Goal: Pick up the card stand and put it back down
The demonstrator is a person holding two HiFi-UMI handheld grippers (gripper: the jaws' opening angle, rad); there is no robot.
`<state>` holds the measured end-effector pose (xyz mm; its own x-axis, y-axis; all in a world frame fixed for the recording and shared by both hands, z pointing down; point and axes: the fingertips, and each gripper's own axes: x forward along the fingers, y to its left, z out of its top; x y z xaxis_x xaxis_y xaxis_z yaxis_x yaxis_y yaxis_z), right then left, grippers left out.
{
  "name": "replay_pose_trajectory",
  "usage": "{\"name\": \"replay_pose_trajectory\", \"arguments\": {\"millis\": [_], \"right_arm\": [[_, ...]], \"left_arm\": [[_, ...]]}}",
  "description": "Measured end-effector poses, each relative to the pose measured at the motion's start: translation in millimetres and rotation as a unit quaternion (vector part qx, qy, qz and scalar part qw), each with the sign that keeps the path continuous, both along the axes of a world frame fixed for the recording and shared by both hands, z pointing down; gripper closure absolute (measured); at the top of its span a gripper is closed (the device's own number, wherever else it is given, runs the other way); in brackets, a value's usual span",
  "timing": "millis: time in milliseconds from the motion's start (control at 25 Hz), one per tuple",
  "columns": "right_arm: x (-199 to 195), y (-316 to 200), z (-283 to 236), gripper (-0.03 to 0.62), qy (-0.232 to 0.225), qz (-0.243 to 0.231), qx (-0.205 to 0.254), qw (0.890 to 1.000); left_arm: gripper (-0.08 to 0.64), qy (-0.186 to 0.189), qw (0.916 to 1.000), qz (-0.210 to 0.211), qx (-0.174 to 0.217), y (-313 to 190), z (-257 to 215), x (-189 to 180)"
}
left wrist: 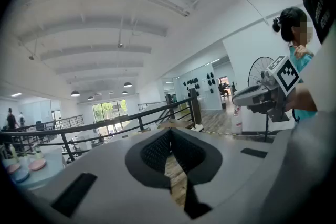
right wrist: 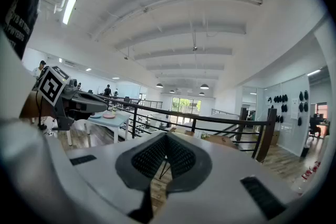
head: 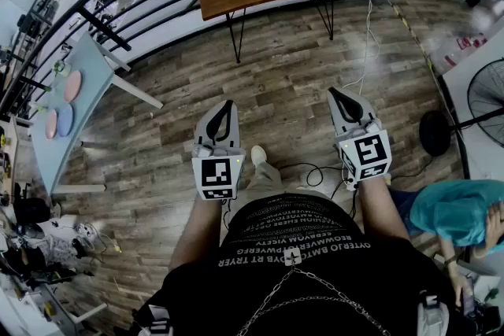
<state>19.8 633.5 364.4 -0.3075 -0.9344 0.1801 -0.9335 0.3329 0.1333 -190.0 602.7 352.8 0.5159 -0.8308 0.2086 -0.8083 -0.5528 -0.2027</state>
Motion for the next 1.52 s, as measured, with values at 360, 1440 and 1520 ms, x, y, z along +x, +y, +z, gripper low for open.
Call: {"name": "replay_pose_trajectory", "arguments": {"millis": [360, 1440, 1520], "right_arm": [[-5, -48, 10, 0.578, -0.013, 0.009, -0.016, 1.000], [-51, -228, -5, 0.577, 0.041, 0.039, -0.031, 0.998], [-46, -227, -8, 0.577, 0.041, 0.049, -0.029, 0.998]], "left_arm": [[0.532, 0.006, 0.9996, 0.028, -0.005, -61, 11, 7], [0.534, 0.018, 0.9966, 0.081, 0.003, -259, 17, -36], [0.534, 0.018, 0.9956, 0.092, 0.004, -262, 16, -32]]}}
